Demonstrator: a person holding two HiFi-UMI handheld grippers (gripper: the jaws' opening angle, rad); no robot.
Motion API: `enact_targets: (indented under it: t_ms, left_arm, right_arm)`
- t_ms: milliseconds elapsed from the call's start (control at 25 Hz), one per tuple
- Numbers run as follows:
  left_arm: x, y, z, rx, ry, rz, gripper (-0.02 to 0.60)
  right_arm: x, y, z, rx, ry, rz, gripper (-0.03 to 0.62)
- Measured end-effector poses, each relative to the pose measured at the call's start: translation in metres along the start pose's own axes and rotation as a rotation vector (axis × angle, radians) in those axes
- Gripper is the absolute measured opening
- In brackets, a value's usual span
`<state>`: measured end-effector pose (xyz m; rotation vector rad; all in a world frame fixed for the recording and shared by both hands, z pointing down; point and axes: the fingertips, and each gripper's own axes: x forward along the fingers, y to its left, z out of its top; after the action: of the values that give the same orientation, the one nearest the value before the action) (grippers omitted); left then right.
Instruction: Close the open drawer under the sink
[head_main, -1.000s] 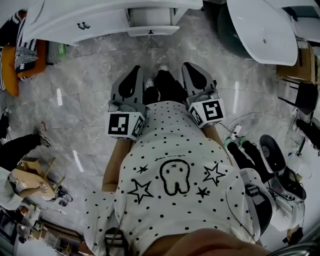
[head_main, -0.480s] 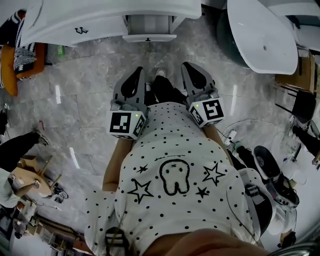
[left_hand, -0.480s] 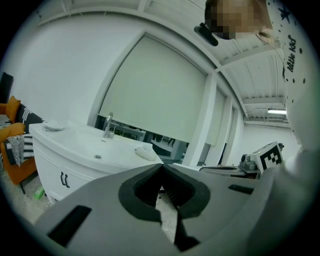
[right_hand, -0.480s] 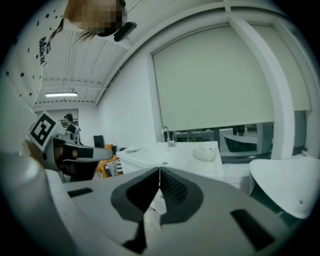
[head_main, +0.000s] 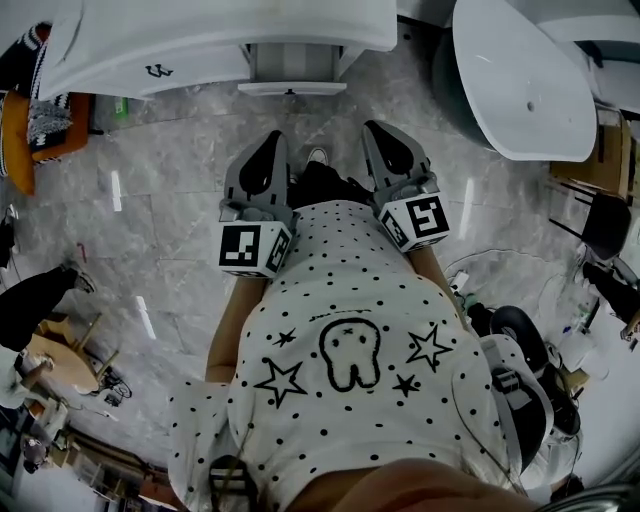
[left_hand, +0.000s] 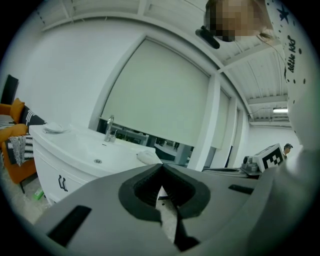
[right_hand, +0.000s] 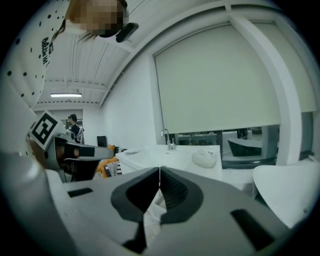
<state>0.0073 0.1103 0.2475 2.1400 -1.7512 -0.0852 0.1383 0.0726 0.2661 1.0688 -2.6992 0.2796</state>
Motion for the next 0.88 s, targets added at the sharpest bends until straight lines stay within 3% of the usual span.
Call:
enact_targets:
  t_ms: [560, 880]
  left_arm:
    - [0.019, -0.004, 0.009, -0.025, -0.047, 0.033, 0.006]
    - [0.028, -0.001, 0.005, 0.012, -0.002, 0.001, 0.006]
  right_arm:
    - [0.012, -0.026, 0.006, -0.042, 0.001, 0.016, 0.015]
    - [0.022, -0.027, 0.0, -0.02, 0.029, -0.013, 0.015]
